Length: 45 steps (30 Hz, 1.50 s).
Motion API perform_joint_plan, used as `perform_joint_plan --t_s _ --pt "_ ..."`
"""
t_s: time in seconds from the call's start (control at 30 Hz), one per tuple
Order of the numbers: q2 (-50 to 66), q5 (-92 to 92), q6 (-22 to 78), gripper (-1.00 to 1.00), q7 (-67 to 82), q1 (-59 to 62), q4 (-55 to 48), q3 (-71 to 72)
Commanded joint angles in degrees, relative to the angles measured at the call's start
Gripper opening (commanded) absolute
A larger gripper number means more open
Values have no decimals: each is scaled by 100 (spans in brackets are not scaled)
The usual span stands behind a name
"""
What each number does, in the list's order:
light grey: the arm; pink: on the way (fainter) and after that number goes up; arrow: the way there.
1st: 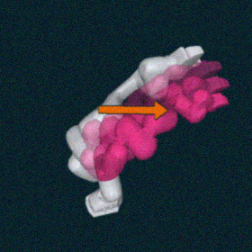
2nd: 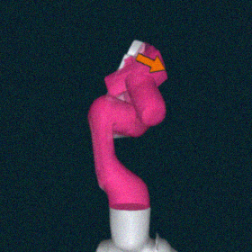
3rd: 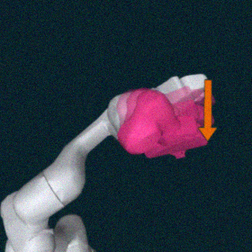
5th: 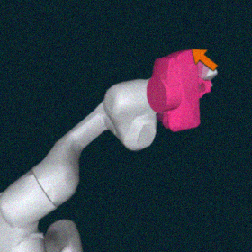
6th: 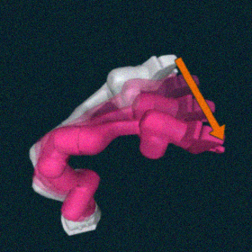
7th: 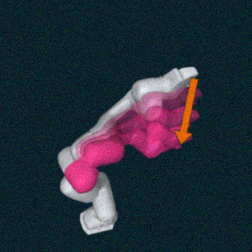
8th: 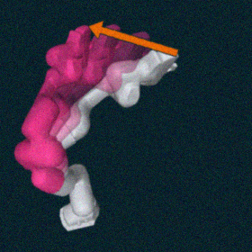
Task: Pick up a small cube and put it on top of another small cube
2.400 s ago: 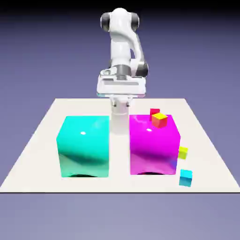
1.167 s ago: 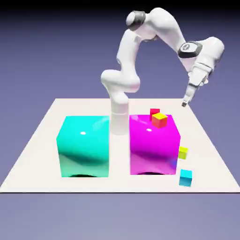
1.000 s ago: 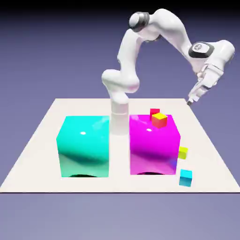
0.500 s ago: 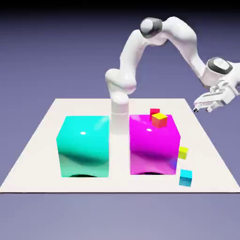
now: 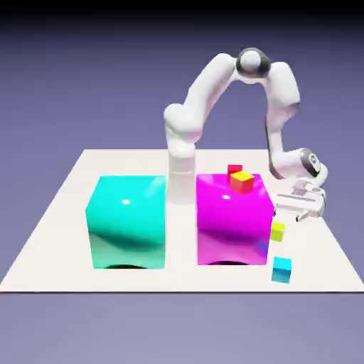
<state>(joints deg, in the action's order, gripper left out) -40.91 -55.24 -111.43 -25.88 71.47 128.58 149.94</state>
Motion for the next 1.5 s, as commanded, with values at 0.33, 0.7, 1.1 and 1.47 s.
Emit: perform_joint_plan --t_s 0.33,0.7,1.1,1.47 --pt "-45 -209 6 -100 35 -153 122 241" --pt "1327 -156 1271 -100 368 -1951 74 -2044" --pt "2825 -99 2651 -100 732 -3913 20 -4535" --pt "4197 -46 3917 -100 1065 -5711 -28 -6820"
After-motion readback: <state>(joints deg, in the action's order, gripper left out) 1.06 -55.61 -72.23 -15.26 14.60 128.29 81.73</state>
